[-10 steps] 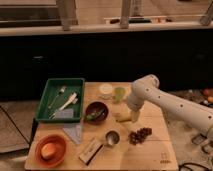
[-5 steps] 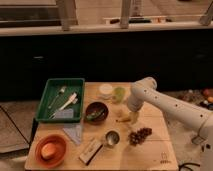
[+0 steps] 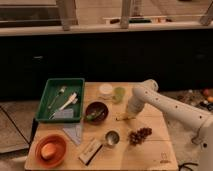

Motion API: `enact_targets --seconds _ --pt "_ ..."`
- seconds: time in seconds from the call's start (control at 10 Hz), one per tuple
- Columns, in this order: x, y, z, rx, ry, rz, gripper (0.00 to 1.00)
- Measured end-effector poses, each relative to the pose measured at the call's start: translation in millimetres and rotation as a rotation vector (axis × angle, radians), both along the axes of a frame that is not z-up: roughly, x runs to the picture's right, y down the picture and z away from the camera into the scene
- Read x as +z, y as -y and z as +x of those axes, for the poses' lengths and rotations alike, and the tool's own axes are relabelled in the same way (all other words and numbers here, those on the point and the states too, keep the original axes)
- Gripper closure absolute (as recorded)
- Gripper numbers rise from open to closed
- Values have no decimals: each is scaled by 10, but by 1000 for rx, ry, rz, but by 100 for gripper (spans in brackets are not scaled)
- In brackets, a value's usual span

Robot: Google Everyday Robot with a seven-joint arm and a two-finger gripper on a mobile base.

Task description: Place banana in metal cup

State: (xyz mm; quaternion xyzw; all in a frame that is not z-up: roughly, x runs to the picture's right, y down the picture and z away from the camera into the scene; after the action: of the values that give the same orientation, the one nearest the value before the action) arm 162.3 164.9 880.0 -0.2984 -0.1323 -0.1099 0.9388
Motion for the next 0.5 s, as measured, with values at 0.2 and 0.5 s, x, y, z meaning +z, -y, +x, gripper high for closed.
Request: enact_targets --seconds 0.2,0.5 --pt "-6 -8 35 2 0 0 98" --pt "-165 68 2 -45 32 19 100"
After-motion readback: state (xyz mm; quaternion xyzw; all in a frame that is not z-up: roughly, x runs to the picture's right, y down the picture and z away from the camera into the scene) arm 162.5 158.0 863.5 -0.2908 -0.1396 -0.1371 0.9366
